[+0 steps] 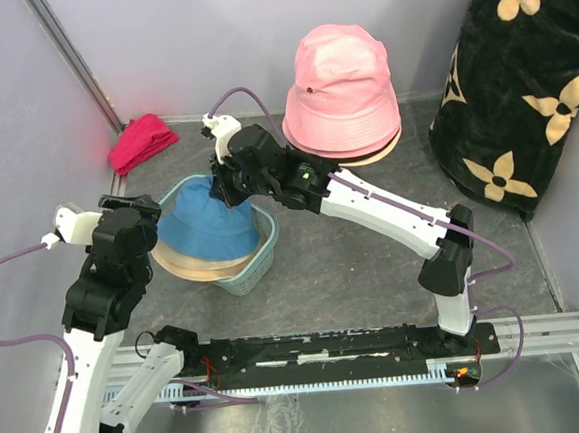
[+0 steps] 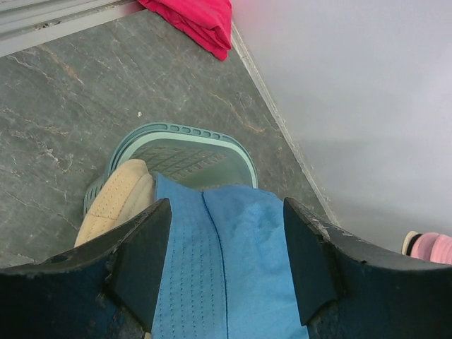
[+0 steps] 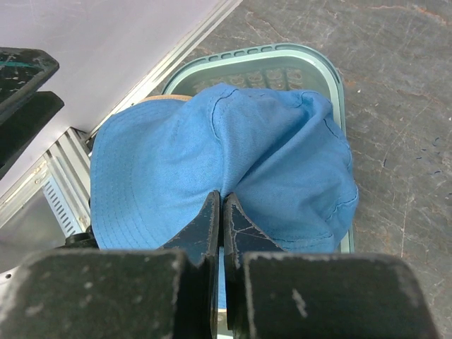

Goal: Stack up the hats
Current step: Pick up the hat from the bin.

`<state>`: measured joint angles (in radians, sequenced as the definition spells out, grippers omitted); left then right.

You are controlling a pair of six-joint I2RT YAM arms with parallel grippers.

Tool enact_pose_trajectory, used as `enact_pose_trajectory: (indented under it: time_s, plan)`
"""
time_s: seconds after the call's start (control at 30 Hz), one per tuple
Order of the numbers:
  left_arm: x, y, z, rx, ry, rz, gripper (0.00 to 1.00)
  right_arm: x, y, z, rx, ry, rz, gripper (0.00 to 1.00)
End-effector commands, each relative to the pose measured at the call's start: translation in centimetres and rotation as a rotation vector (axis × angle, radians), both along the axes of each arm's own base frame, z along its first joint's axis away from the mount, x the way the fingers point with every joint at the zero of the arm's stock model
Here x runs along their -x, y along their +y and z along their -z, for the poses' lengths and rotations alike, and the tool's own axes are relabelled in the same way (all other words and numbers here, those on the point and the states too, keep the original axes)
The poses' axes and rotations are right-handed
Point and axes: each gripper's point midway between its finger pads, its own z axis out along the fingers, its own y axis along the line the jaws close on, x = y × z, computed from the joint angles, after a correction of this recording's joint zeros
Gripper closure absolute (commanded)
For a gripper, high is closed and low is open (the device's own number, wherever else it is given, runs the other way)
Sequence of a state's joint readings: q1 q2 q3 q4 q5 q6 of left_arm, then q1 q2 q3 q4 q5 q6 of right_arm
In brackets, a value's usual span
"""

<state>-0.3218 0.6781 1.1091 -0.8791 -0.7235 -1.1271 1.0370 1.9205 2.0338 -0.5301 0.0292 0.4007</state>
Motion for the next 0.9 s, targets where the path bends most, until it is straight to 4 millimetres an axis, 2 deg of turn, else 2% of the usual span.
enact_pose_trajectory:
  time_s: [0.0,0.47,0.63,0.87]
  plan:
    - [-0.8,-0.2,-1.1,0.043,-0.056,-0.02,0.28,0.1,-0.9,-8.9,-0.172,-0.149,0.002,0.99]
    - [-0.9,-0.2,-0.9,0.043,-0.055,-0.022,0.29,0.1,-1.5,-10.4,-0.218,-0.193,0.012,0.99]
    - [-1.1,-0.4,-0.6,0.05,-0.05,-0.013,0.28,0.3,-1.6,-10.5,-0.217,-0.2,0.004,0.99]
    - [-0.7,-0.9,0.4,0.095,-0.049,0.005,0.29,0.1,-1.4,-9.5,-0.185,-0.186,0.001,0.99]
